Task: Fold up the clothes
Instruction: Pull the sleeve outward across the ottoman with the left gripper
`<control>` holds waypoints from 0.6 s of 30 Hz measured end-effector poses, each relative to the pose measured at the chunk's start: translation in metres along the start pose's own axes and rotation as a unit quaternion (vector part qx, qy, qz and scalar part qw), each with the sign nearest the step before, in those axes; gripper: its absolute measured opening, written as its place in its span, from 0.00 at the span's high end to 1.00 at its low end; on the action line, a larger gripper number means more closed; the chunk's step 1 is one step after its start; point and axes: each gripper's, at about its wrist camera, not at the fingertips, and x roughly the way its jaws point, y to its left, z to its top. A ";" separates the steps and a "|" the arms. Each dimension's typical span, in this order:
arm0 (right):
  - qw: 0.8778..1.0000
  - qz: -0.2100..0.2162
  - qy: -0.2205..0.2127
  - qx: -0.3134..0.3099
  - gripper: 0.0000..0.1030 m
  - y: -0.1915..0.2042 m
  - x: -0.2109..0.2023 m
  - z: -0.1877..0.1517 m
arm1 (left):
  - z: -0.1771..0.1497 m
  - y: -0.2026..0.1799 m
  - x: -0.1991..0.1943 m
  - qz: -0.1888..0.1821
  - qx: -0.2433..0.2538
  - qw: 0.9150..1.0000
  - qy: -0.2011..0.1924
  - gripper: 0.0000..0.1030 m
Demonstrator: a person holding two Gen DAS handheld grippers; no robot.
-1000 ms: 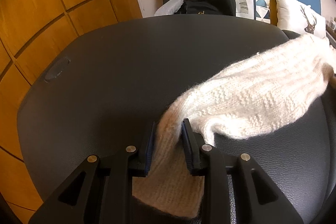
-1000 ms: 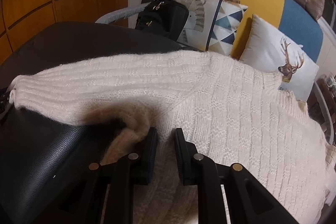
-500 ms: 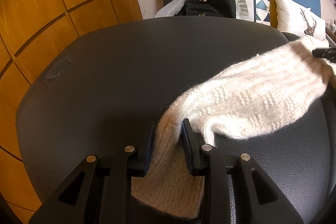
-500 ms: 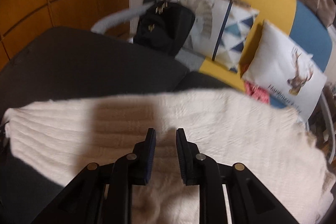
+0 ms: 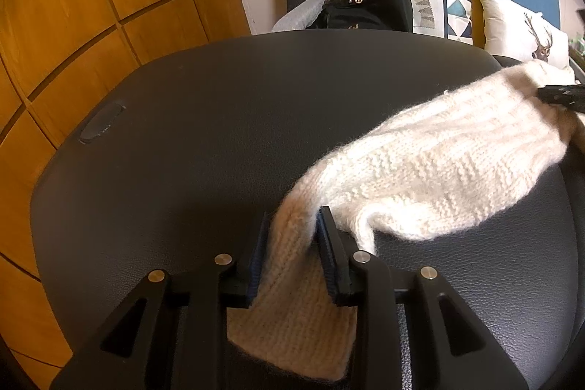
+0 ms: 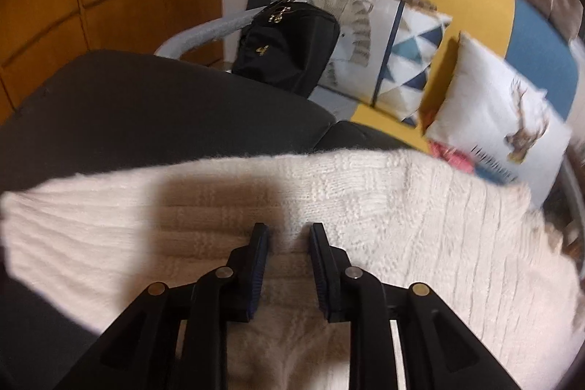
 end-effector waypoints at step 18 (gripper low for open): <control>0.991 -0.063 0.080 0.088 0.78 -0.129 -0.104 -0.153 | -0.002 -0.001 -0.001 0.018 0.015 1.000 -0.005 0.70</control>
